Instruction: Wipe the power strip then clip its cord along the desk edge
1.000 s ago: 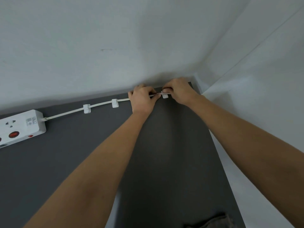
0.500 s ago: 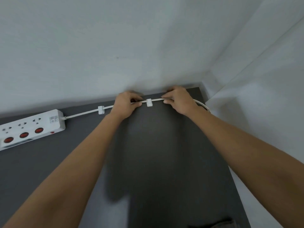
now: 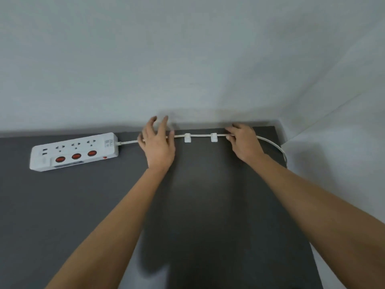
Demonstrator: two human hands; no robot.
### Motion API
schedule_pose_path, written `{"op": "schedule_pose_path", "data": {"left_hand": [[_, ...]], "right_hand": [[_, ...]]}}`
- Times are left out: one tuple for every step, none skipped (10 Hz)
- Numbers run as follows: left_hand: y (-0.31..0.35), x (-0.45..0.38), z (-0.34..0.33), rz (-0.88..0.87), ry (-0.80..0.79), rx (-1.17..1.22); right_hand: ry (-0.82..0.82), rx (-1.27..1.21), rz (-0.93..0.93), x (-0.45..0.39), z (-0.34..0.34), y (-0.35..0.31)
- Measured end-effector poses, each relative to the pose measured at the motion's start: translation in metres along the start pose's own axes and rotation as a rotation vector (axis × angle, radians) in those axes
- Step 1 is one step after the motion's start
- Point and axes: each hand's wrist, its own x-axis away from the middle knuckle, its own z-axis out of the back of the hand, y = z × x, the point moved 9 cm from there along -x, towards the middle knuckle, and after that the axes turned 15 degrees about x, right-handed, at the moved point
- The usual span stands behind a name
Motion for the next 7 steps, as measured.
{"op": "schedule_pose_path", "data": {"left_hand": [[-0.085,0.019,0.072,0.389,0.249,-0.032],[-0.147,0.028,0.104,0.59,0.169,-0.068],[-0.169,0.024,0.109,0.593,0.026,-0.081],[-0.17,0.014,0.111,0.559,-0.017,-0.077],[-0.173,0.015,0.113,0.589,-0.101,-0.086],[-0.168,0.019,0.121,0.607,-0.096,-0.01],[-0.162,0.041,0.166,0.5,0.128,0.102]], "right_hand": [[-0.006,0.039,0.143,0.01,-0.006,-0.05],[-0.106,0.055,0.195,0.011,-0.025,-0.098],[-0.227,0.09,0.118,0.013,-0.047,-0.118],[-0.235,0.174,0.118,0.016,-0.056,-0.119],[-0.311,0.199,0.146,0.019,-0.056,-0.113],[-0.314,0.093,0.112,0.023,-0.038,-0.11],[-0.071,-0.151,0.036,0.044,0.018,-0.092]]}}
